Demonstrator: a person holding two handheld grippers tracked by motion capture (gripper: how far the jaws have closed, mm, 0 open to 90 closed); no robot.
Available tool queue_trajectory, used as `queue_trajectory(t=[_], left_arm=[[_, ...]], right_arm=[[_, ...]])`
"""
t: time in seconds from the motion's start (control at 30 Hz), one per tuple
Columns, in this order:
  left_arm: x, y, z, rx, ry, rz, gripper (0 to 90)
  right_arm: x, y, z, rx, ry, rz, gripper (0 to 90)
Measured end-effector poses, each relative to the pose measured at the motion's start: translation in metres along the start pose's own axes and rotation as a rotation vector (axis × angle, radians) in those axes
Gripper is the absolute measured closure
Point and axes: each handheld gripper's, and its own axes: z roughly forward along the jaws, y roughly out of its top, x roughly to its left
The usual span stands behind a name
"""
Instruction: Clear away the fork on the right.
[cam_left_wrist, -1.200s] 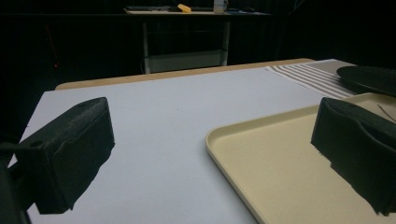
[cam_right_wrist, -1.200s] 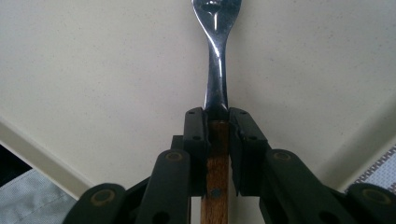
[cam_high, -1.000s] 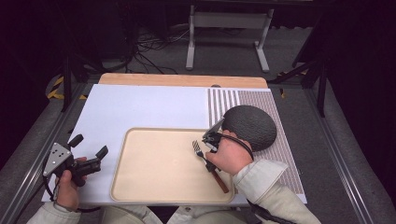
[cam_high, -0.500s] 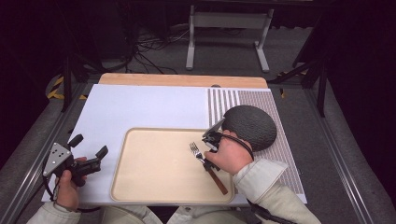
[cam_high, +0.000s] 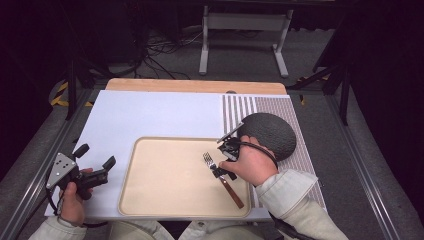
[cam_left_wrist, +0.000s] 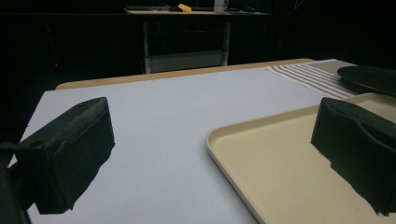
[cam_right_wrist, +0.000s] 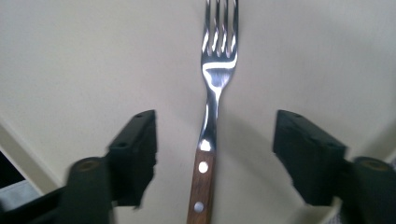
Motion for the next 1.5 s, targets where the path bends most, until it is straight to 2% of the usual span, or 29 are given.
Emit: queue_trajectory(t=[0.13, 0.27, 0.4, 0.47, 0.5, 0.57, 0.67, 0.77, 0.8, 0.83, 0.87, 0.97, 1.03, 1.13, 1.23, 1.5], left_arm=[[0.000, 0.000, 0.000, 0.000, -0.002, 0.001, 0.0], [0.000, 0.000, 0.000, 0.000, -0.002, 0.001, 0.0], [0.000, 0.000, 0.000, 0.000, -0.002, 0.000, 0.0], [0.000, 0.000, 0.000, 0.000, -0.002, 0.001, 0.0], [0.000, 0.000, 0.000, 0.000, -0.002, 0.001, 0.0], [0.000, 0.000, 0.000, 0.000, -0.002, 0.000, 0.0], [0.000, 0.000, 0.000, -0.001, -0.002, 0.001, 0.0], [0.000, 0.000, 0.000, -0.001, -0.003, 0.004, 0.0], [0.000, 0.000, 0.000, -0.001, -0.003, 0.004, 0.0], [0.000, 0.000, 0.000, 0.000, -0.004, 0.005, 0.0], [0.000, 0.000, 0.000, -0.001, -0.004, 0.003, 0.0], [0.000, 0.000, 0.000, -0.002, -0.005, 0.004, 0.0], [0.000, 0.000, 0.000, -0.002, -0.004, 0.000, 0.0], [0.000, 0.000, 0.000, -0.002, -0.004, 0.001, 0.0], [0.000, 0.000, 0.000, -0.003, -0.005, 0.003, 0.0], [0.000, 0.000, 0.000, -0.002, -0.006, 0.005, 0.0]], right_arm=[[0.001, 0.003, -0.007, -0.085, 0.018, -0.115, 15.8], [0.001, 0.007, -0.011, -0.143, 0.023, -0.212, 13.7], [0.003, 0.011, -0.009, -0.198, 0.041, -0.285, 14.1], [0.003, 0.014, -0.006, -0.230, 0.053, -0.334, 16.3], [0.003, 0.014, -0.006, -0.230, 0.053, -0.334, 16.3], [0.003, 0.016, -0.003, -0.271, 0.069, -0.364, 19.0], [0.003, 0.020, 0.003, -0.307, 0.077, -0.414, 26.3], [0.003, 0.024, 0.008, -0.328, 0.082, -0.460, 38.9], [0.003, 0.024, 0.008, -0.328, 0.082, -0.460, 38.9], [0.003, 0.025, 0.010, -0.336, 0.079, -0.469, 44.6], [0.003, 0.027, 0.012, -0.335, 0.078, -0.497, 52.5], [0.004, 0.032, 0.018, -0.326, 0.077, -0.554, 65.9], [0.004, 0.034, 0.023, -0.307, 0.080, -0.569, 76.2], [0.004, 0.036, 0.033, -0.289, 0.081, -0.588, 85.8], [0.003, 0.038, 0.041, -0.275, 0.074, -0.588, 90.0], [0.001, 0.039, 0.055, -0.239, 0.065, -0.581, 90.0]])
